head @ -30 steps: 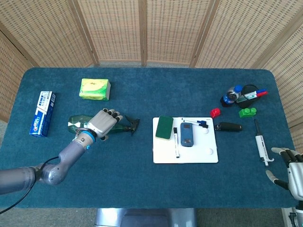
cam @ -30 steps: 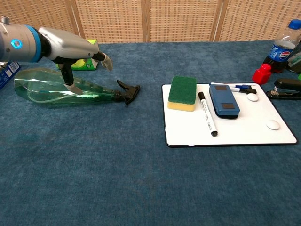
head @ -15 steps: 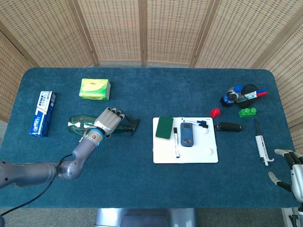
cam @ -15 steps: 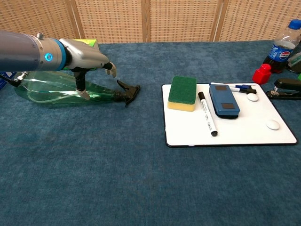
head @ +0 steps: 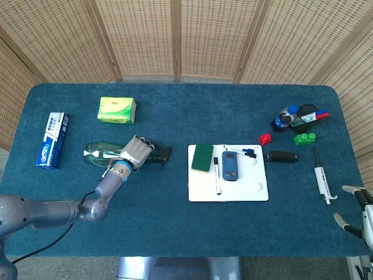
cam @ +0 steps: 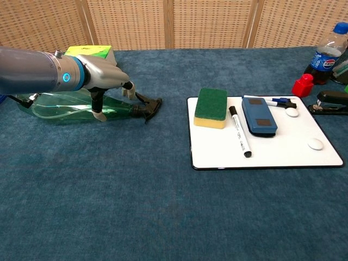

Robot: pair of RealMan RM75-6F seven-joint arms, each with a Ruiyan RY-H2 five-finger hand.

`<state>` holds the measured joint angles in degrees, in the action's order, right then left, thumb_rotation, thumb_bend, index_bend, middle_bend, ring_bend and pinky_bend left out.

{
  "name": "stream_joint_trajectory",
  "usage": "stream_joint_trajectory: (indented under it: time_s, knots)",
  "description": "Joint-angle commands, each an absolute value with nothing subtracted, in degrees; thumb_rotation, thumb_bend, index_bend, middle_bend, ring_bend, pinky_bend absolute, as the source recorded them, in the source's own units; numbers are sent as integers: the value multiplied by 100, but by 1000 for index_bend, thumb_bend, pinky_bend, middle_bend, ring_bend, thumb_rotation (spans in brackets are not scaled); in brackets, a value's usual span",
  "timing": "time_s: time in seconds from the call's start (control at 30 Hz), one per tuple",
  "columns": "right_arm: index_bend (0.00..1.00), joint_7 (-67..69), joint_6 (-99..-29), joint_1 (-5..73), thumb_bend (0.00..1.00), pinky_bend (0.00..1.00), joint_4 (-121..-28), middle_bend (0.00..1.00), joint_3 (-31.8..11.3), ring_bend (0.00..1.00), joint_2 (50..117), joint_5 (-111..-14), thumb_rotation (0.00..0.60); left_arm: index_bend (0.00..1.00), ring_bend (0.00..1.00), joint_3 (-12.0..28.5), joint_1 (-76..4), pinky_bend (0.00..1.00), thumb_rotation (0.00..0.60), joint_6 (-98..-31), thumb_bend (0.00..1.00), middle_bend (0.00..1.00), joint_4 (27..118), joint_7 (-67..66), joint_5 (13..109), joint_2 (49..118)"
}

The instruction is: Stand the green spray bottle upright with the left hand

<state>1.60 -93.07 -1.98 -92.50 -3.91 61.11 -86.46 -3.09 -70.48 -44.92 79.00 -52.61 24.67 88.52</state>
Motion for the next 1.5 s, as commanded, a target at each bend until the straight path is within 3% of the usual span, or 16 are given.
stream_joint_trajectory:
  time_s: [0.03,0.2,0.47,0.73,1.17,1.5]
  knots:
    - [306,205,-9354,-227,227,346,-9224,362,-403,314,6124,-8650,600,269,281,-331,-7044,280,600,-4561,269,304,7834,-5266,2524,8911]
    - [309,365,-9477,-292,225,347,-9215,363,-447,313,6132,-8631,600,419,478,-372,-7009,436,600,-4587,279,516,7563,-5275,2601,9094]
    - [309,528,-9597,-367,226,347,-9196,364,-488,313,6136,-8622,600,553,574,-413,-6994,571,600,-4546,325,605,7336,-5321,2664,9202]
    - [309,545,-9559,-303,226,347,-9194,364,-528,314,6166,-8695,600,554,597,21,-6638,624,600,-4702,324,613,7580,-4292,3397,8860]
    - [307,485,-9514,-244,227,347,-9203,368,-576,314,6250,-8707,600,540,596,1052,-5687,624,600,-4936,324,581,8247,-1417,4857,8102]
    - [306,496,-9449,-191,225,347,-9154,370,-606,314,6321,-8688,600,528,593,1461,-4682,648,600,-5879,325,571,8667,896,6172,7963]
